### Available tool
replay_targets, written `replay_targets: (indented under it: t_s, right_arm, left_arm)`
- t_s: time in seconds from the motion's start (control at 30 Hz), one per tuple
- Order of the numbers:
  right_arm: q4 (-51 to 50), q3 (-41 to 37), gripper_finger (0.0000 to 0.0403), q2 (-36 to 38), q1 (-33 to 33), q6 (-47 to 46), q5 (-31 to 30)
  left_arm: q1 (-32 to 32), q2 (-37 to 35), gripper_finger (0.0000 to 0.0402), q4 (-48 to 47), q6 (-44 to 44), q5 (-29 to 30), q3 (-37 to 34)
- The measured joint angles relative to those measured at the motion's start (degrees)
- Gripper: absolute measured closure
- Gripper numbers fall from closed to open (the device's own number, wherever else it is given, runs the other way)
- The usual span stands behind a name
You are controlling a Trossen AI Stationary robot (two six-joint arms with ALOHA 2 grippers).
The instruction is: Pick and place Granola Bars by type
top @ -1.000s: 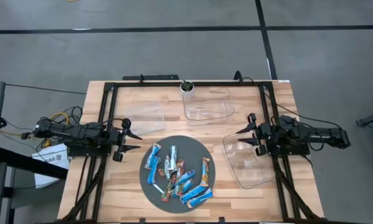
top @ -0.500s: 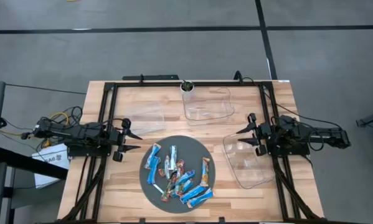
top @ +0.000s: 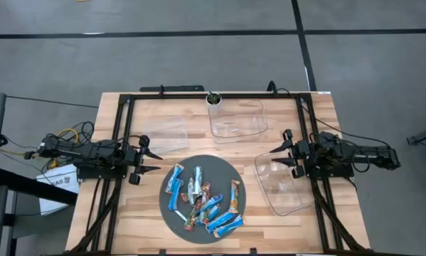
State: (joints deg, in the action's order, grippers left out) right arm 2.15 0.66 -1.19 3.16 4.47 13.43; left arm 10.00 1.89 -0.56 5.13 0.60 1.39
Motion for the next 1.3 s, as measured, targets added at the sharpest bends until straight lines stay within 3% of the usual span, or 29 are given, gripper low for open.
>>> replay_targets:
  t_s: [0.33,0.63,0.8,1.0,1.3]
  right_arm:
    - [0.0,0.0,0.0268,-0.01,-0.02,0.0,0.0]
    - [0.0,0.01,0.0268,0.0,-0.01,0.0,0.0]
    - [0.0,0.01,0.027,0.0,-0.02,0.0,0.0]
    - [0.0,-0.01,0.0268,0.0,0.0,0.0,0.0]
    - [0.0,0.01,0.0268,-0.02,0.0,0.0,0.0]
  left_arm:
    - [0.07,0.0,0.0248,1.29,-7.78,0.3,-0.11]
    - [0.04,-0.02,0.0248,1.96,-10.95,5.24,-0.13]
    - [0.04,2.0,0.0248,5.66,-10.49,11.32,-0.13]
    - [0.02,13.01,0.0248,8.81,-9.77,13.27,2.4]
    - [2.63,37.41,0.0248,5.63,-11.18,14.95,17.04]
